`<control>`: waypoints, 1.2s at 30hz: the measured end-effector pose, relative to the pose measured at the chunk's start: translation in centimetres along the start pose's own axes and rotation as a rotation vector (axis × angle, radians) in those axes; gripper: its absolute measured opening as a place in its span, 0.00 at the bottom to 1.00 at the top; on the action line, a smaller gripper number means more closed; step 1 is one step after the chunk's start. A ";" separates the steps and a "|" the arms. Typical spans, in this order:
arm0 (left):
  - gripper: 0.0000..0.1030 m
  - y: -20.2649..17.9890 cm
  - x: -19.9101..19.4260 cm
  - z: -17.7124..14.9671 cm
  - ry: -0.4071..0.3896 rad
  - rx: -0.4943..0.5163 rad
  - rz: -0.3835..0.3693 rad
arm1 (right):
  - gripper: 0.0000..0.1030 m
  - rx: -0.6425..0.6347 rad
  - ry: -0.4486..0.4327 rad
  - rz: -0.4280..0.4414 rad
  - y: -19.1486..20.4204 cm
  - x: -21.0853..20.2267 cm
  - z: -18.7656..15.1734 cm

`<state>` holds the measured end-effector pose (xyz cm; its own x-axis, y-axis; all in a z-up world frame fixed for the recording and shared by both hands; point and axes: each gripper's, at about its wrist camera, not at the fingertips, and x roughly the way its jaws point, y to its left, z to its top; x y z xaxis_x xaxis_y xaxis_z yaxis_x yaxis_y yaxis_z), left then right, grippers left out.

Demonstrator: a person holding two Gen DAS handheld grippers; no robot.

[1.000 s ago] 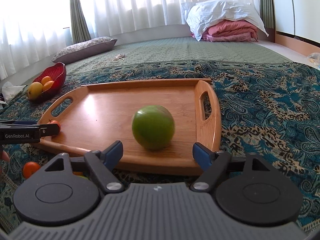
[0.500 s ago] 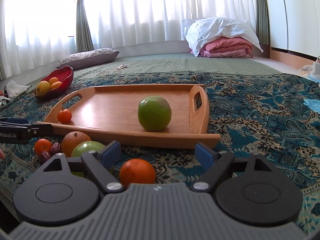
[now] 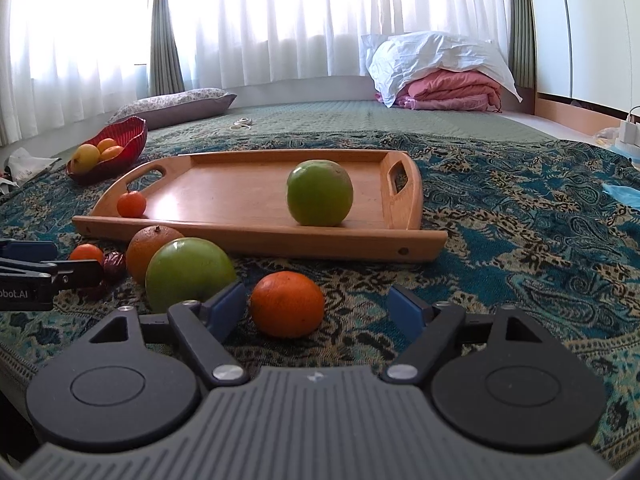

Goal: Organize fruits
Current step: 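Withdraw both grippers from the tray back toward the fruit pile, then grasp a red date with the left gripper while the right gripper grasps an orange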

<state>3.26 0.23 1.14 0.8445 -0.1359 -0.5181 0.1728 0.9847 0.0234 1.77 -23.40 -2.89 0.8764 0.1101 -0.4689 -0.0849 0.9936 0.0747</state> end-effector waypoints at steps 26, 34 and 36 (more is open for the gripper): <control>0.25 -1.6 0.6 -1.0 0.021 -0.032 -0.080 | 0.63 -0.032 0.000 0.004 1.3 0.6 -1.2; 0.23 -2.1 0.9 -1.0 0.010 -0.020 -0.066 | 0.53 -0.034 -0.006 0.006 1.5 0.5 -1.2; 0.23 -2.2 0.8 -1.0 0.006 -0.015 -0.062 | 0.44 -0.030 -0.014 0.005 1.7 0.5 -1.2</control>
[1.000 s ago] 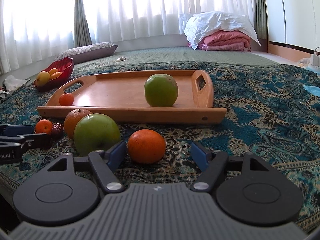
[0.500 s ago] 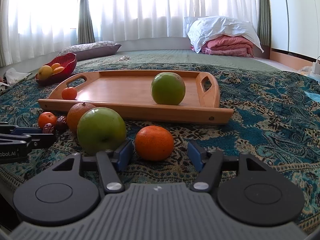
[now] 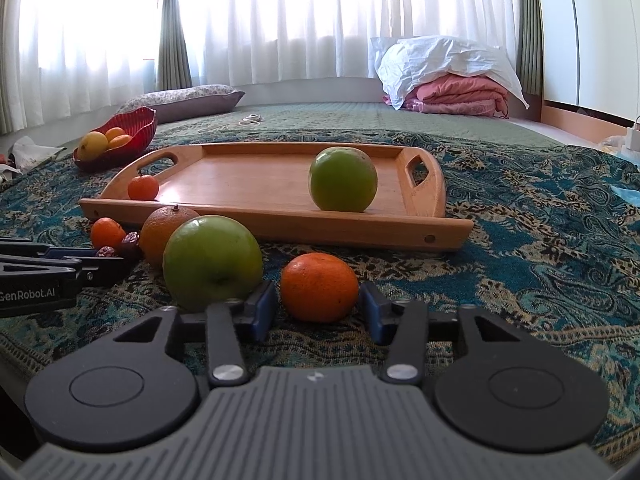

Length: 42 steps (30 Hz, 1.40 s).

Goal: Organize fruits
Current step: 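Grasp a red date with the left gripper while the right gripper grasps an orange, then carry the date and orange onto the tray and open both grippers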

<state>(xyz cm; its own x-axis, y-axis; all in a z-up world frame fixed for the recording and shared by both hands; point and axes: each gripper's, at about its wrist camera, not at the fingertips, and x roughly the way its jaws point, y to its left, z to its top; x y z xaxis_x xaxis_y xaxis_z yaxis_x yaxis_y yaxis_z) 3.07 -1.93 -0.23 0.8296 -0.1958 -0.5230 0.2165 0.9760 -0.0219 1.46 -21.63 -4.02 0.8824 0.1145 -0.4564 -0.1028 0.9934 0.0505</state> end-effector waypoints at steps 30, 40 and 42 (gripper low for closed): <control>0.22 5.7 4.6 12.6 -0.008 -0.114 0.069 | 0.41 0.004 -0.063 -0.053 -2.8 2.0 11.6; 0.22 8.2 11.5 14.4 0.136 -0.123 0.078 | 0.41 0.123 0.089 -0.038 -4.4 9.0 14.3; 0.22 8.3 12.4 14.6 0.155 -0.107 0.077 | 0.41 0.137 0.122 -0.037 -4.6 10.3 14.4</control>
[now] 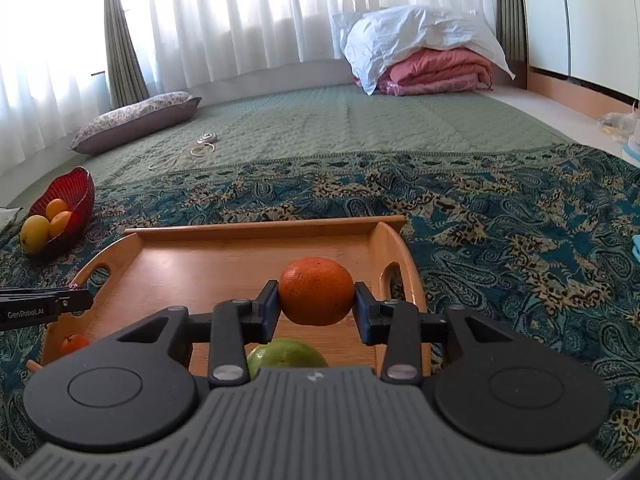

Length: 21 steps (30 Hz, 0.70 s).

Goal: Organize fruits
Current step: 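Carry the date and orange onto the tray and open both grippers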

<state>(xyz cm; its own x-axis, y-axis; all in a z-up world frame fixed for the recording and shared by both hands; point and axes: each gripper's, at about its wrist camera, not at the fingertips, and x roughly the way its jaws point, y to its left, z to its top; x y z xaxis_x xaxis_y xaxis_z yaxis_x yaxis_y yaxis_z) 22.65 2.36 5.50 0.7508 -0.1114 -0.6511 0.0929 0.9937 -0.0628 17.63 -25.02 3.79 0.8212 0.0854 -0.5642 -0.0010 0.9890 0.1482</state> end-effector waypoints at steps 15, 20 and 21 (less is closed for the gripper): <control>0.22 0.6 4.9 1.5 0.150 0.022 -0.005 | 0.41 -0.069 0.217 -0.022 1.7 6.6 0.6; 0.22 0.2 5.1 1.3 0.147 0.046 0.003 | 0.41 -0.054 0.244 -0.028 1.3 7.3 0.5; 0.22 0.2 5.1 1.3 0.147 0.044 0.002 | 0.41 -0.054 0.244 -0.027 1.3 7.3 0.5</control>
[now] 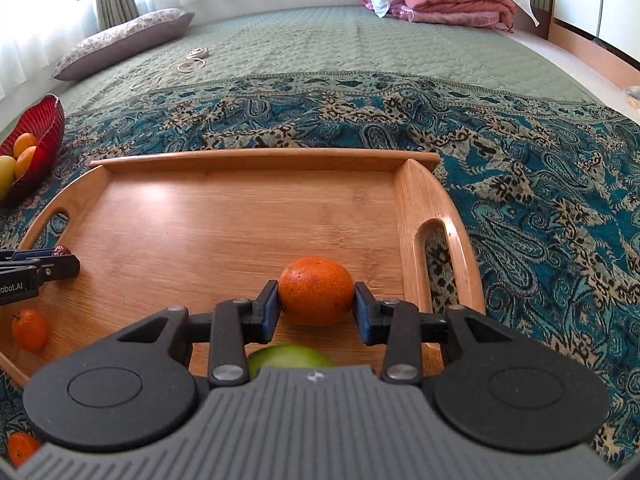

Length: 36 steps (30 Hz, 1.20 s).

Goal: Organize fruits
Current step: 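Carry the date and orange onto the tray and open both grippers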

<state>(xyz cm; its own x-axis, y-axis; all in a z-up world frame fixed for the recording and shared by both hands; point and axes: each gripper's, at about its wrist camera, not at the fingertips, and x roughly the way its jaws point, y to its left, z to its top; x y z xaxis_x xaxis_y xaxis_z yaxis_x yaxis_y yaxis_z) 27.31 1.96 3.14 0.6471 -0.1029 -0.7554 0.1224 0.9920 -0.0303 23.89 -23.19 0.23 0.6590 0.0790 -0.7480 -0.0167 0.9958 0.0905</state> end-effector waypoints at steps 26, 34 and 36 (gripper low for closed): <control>0.42 -0.5 -2.3 -1.0 -0.063 0.051 0.025 | 0.62 0.008 -0.069 0.042 0.0 -2.3 -0.5; 0.57 -1.1 -5.9 -2.7 -0.145 0.081 0.026 | 0.72 -0.024 -0.164 0.061 0.2 -6.0 -1.9; 0.58 -1.4 -7.0 -3.4 -0.169 0.083 0.017 | 0.76 -0.027 -0.190 0.070 0.2 -7.0 -2.6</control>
<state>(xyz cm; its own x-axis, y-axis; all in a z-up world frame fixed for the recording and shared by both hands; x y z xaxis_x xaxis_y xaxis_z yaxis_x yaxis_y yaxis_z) 20.02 1.59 6.28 0.7657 -0.1038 -0.6348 0.1676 0.9850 0.0412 17.31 -23.44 3.78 0.7853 0.1402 -0.6030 -0.0859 0.9893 0.1182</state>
